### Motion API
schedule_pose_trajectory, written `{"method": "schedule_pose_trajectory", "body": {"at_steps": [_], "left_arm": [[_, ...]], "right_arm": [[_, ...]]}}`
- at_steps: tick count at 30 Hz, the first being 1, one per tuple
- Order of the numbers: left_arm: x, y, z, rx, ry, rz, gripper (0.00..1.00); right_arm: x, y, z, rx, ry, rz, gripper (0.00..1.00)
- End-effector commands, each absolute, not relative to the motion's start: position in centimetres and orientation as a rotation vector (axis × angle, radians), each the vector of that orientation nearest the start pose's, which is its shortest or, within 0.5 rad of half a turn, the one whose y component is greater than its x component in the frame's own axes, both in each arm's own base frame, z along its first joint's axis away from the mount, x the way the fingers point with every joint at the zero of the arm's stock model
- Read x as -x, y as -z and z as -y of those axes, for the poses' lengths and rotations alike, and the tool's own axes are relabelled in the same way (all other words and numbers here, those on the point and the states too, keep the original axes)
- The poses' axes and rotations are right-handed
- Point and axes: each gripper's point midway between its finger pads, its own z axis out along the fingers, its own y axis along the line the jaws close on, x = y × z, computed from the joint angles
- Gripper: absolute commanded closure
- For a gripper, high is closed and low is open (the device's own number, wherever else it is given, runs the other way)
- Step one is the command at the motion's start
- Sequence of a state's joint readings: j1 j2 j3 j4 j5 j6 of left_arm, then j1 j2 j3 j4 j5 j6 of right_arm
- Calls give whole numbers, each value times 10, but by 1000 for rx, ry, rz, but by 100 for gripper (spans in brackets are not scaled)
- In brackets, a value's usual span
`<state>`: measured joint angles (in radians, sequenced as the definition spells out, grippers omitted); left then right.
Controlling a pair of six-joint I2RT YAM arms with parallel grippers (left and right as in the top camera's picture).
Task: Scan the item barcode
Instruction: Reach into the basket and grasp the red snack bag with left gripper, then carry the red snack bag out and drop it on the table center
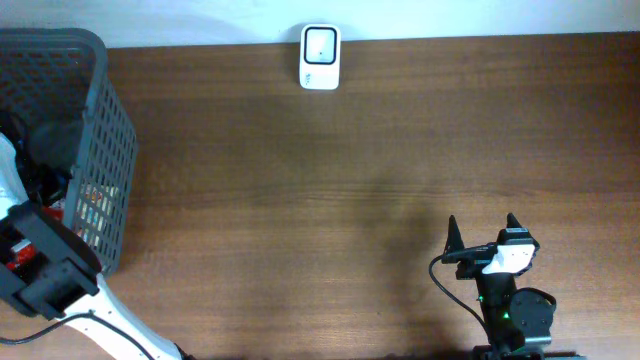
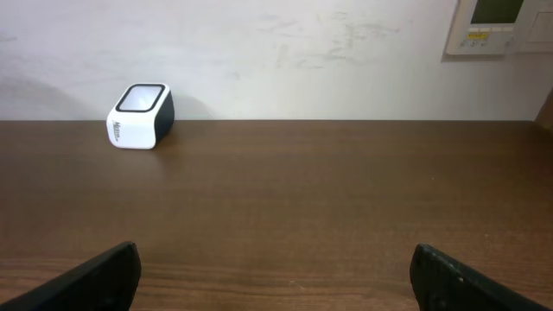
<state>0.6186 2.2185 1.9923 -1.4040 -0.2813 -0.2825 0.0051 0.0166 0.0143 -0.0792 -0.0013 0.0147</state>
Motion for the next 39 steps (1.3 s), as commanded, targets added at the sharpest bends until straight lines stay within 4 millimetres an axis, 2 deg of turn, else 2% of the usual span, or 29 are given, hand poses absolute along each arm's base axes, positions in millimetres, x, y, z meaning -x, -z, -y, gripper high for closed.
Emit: {"method": "schedule_pose_trajectory", "body": {"at_steps": [1,3,6,8,10,11,12,15,17,19,20,22,23,24,26,29,31,32,34,35,36,38,39], "left_arm": [[-317,-74,-292,1423,-454,-2870,1],[-314,-62,-295,1444,-449,-2887,5],[-298,-43,-297,1507,-434,-2951,3],[-287,-35,-299,1552,-403,-2978,38],[-286,-34,-296,1575,-347,-2979,65],[-285,-34,-295,1580,-331,-2982,87],[-286,-33,-292,1584,-301,-2983,100],[-294,-41,-288,1586,-225,-2966,100],[-299,-63,-291,1577,-229,-2945,100],[-308,-100,-295,1559,-217,-2891,100],[-317,-129,-295,1538,-172,-2832,100],[-349,-172,-287,1336,10,-2728,100],[-357,-193,-284,1292,47,-2668,100],[-365,-221,-281,1238,76,-2585,100],[-371,-277,-271,1134,107,-2445,100],[-368,-349,-247,986,155,-2277,100],[-367,-398,-214,839,273,-2169,100],[-367,-429,-182,701,396,-2109,100],[-367,-463,-129,404,541,-2058,100],[-365,-481,-84,169,630,-2027,100],[-364,-486,-58,47,666,-2020,100],[-368,-480,-4,-167,726,-2045,100],[-369,-475,13,-221,740,-2063,100]], "right_arm": [[-246,-154,-1,-5,-14,-1658,2],[-246,-154,-1,-5,-14,-1658,2],[-246,-154,-1,-5,-15,-1658,2],[-246,-154,-1,-5,-15,-1658,2],[-246,-154,-1,-5,-14,-1658,2],[-246,-154,-1,-5,-15,-1658,2],[-246,-154,-1,-5,-14,-1658,2],[-246,-154,-1,-5,-15,-1658,2],[-246,-154,-1,-5,-14,-1658,1],[-246,-154,-1,-5,-14,-1658,1],[-246,-154,-1,-5,-15,-1658,2],[-246,-154,-1,-5,-15,-1658,1],[-246,-154,-1,-5,-14,-1658,2],[-246,-154,-1,-5,-15,-1658,2],[-246,-154,-1,-5,-14,-1658,2],[-246,-154,-1,-6,-15,-1658,2],[-246,-154,-1,-5,-14,-1658,1],[-246,-154,-1,-5,-14,-1658,2],[-246,-154,-1,-5,-14,-1658,1],[-246,-154,-1,-5,-14,-1658,2],[-246,-154,-1,-5,-14,-1658,2],[-246,-154,-1,-5,-15,-1658,2],[-246,-154,-1,-5,-15,-1658,1]]}}
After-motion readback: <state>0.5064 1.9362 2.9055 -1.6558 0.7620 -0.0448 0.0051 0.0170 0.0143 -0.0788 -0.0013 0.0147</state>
